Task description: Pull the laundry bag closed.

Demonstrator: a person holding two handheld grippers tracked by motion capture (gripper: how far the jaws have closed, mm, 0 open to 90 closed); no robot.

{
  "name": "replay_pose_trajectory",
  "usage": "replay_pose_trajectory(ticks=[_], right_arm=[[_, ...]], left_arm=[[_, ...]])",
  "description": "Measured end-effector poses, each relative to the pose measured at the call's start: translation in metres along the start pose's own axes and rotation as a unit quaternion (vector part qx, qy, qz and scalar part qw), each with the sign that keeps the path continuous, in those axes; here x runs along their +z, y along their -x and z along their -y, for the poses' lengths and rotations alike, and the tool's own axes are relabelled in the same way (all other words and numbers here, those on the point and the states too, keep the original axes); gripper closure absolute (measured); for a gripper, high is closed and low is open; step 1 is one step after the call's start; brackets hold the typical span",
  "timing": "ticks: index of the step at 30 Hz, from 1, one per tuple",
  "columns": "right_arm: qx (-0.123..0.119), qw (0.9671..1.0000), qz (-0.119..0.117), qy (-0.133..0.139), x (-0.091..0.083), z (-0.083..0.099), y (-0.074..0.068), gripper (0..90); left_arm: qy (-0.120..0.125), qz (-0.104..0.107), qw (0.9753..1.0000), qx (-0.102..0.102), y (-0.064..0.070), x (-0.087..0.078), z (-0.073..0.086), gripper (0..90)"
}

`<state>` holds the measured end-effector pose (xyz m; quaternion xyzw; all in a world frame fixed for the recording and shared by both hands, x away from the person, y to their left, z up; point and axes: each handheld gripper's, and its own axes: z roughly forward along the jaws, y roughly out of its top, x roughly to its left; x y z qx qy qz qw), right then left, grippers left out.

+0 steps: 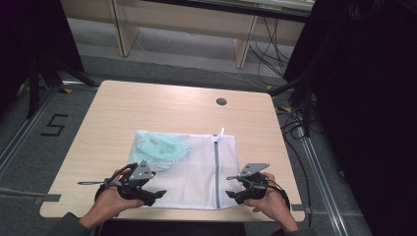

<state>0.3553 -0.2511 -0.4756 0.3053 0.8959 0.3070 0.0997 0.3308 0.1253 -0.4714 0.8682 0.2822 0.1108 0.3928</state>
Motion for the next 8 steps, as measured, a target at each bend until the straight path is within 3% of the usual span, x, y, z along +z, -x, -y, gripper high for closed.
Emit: replay_pose_trajectory(ticks=[8], right_arm=[[-0.002,1.0000,0.002,-0.001,0.0002,0.0006,0.0009,31.6]], left_arm=[[-0.006,-0.006,0.9999,0.005,-0.0012,-0.0010,-0.0002,28.1]])
